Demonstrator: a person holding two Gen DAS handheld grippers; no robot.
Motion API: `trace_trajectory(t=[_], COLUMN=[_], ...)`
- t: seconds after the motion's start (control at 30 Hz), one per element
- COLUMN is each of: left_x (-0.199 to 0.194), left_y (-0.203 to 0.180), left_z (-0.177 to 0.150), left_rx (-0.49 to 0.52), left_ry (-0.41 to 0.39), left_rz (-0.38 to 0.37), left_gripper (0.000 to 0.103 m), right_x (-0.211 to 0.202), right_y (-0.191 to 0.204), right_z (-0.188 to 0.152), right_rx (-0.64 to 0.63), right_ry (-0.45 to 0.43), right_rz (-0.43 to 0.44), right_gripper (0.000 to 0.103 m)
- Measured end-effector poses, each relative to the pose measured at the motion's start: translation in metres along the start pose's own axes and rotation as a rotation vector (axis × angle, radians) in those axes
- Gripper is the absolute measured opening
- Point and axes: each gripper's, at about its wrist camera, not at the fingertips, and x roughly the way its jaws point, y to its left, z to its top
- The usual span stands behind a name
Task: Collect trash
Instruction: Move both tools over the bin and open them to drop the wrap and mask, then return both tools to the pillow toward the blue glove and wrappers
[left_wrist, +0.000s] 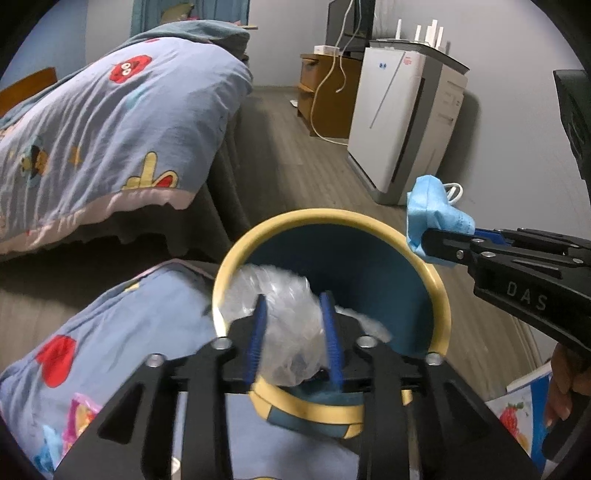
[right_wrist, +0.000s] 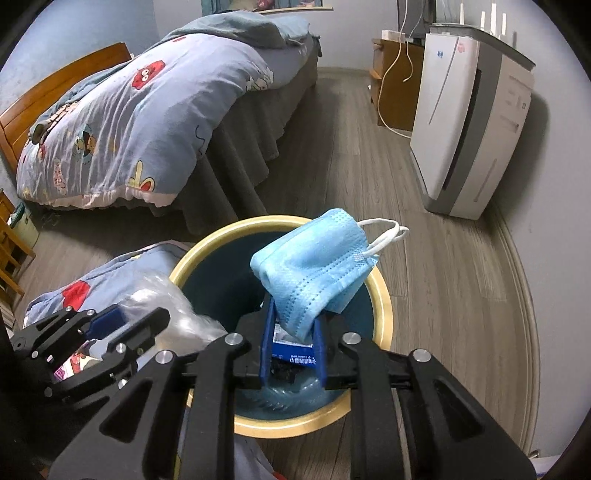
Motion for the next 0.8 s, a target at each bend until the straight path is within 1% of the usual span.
trace_trajectory(t=[0.03, 0.07, 0.1, 0.2, 0.27, 0.3, 0.33, 0.37, 0.4, 0.43, 0.47, 0.53, 0.7, 0.8], left_x=[-0.002, -0.004, -0.005, -0.012, -0.018, -0.021, -0.026, -0.029, -0.033, -0.037, -0.043, -0.057, -0.095, -0.123], left_y=[0.002, 0.004, 0.006, 0.013, 0.017, 0.018, 0.02, 0.022, 0.024, 0.025, 0.029, 0.036, 0.06, 0.078], left_z=[0.0, 0.0, 0.001, 0.001, 0.0, -0.001, -0.002, -0.002, -0.003, -0.003, -0.004, -0.007, -0.015, -0.023], left_rx=[-0.005, -0.008, -0.012, -0.024, -0.024, -0.023, -0.023, -0.024, -0.026, -0.029, -0.035, -0.04, -0.042, -0.059], left_ry=[-0.008, -0.013, -0.018, -0.023, -0.029, -0.033, -0.039, -0.043, -0.045, -0.048, -0.055, -0.069, -0.084, -0.09], left_rz=[0.006, 0.01, 0.014, 0.026, 0.033, 0.04, 0.05, 0.056, 0.065, 0.073, 0.082, 0.1, 0.158, 0.198], left_gripper=[0.051, 0.055, 0.058, 0.064, 0.07, 0.074, 0.078, 0.079, 0.081, 0.085, 0.087, 0.09, 0.092, 0.093], right_x=[0.001, 0.001, 0.001, 0.002, 0.001, 0.0, -0.001, -0.002, -0.004, -0.005, -0.007, -0.012, -0.019, -0.022], right_y=[0.001, 0.002, 0.003, 0.005, 0.006, 0.007, 0.008, 0.009, 0.01, 0.01, 0.01, 0.012, 0.025, 0.044], right_z=[0.001, 0.001, 0.002, 0.002, 0.002, 0.003, 0.003, 0.004, 0.004, 0.004, 0.005, 0.008, 0.014, 0.015], right_rx=[0.001, -0.001, -0.004, 0.003, 0.012, 0.018, 0.019, 0.018, 0.018, 0.023, 0.03, 0.049, 0.089, 0.073], right_ry=[-0.001, -0.002, -0.004, -0.002, -0.007, -0.011, -0.015, -0.019, -0.022, -0.026, -0.031, -0.043, -0.052, -0.053], right_rz=[0.002, 0.003, 0.002, 0.003, 0.002, 0.003, 0.003, 0.001, -0.001, 0.005, 0.012, 0.022, 0.063, 0.09], right_gripper=[0.023, 0.028, 0.03, 0.041, 0.056, 0.06, 0.067, 0.075, 0.079, 0.087, 0.094, 0.097, 0.097, 0.097])
